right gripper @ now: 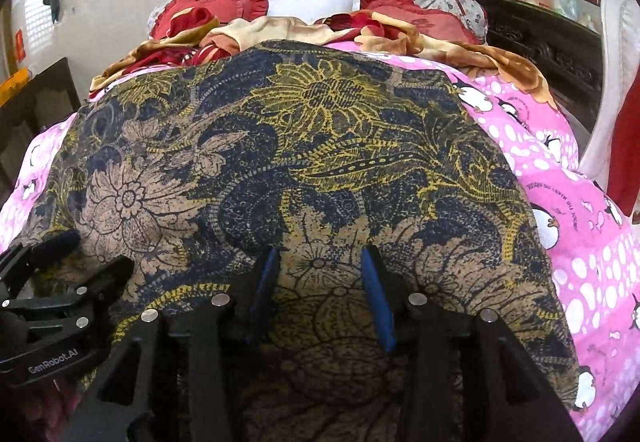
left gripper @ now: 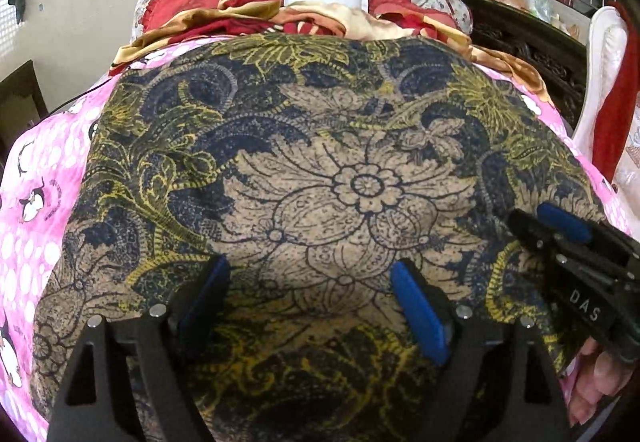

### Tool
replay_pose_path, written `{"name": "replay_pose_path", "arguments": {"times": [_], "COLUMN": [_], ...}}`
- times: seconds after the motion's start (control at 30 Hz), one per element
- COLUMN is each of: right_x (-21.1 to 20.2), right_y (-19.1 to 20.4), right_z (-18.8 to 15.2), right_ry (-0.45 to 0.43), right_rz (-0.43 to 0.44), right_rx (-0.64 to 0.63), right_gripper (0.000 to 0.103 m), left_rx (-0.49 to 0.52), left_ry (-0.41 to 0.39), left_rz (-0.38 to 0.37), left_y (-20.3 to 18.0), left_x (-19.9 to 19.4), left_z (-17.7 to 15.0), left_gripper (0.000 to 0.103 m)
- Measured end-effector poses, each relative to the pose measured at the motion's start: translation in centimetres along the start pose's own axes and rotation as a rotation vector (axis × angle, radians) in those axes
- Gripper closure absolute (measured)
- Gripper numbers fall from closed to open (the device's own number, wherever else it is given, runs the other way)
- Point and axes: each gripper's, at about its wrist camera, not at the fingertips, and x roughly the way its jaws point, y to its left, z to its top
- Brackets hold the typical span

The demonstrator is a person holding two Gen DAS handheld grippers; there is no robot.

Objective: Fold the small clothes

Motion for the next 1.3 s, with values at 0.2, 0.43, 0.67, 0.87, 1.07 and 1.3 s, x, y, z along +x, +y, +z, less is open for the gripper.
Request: {"name": "replay_pose_path", "arguments": {"times": [0.2, 0.43, 0.67, 0.87, 1.07, 1.3], "right_x": [-2.6, -10.0, -7.6, -6.5, -3.9, -3.5], "right_y": [-2.6, -9.3, -12.4, -14.2, -16.3, -16.3], "right_z": [0.5, -5.3, -9.9, -10.6, -10.5, -8.0], "right_ry": [0.063, 0.073, 0.117, 0.071, 0.006, -0.036], "right_rz": [0.135, 0.255, 0.496, 0.599, 0.646, 0.609], "right_rx": [0.086, 0.246, 0.615, 0.786, 0.995, 0.911], "right_gripper": [0.055, 0.055, 0.054, 0.054, 0.054, 0.084], "left_rx": [0.023, -0.134, -0.265, -0.526, -0.657, -0.727], "left_ry": [0.047, -0.020, 0.092, 0.119, 0.114, 0.198], "left_rz": [-0.033, -0.102, -0.273, -0.460, -0.510, -0.464], "left_y": [2.7, 12.8, 13.5, 15.8, 17.4, 17.8], "left_x": [-4.3, -13.6, -9.7, -6.7, -5.3, -5.2], "left_z": [0.3, -7.6, -10.1, -7.5, -6.1, -6.7], "left_gripper": [0.016, 0.002, 0.002, 0.000, 0.005, 0.088]}}
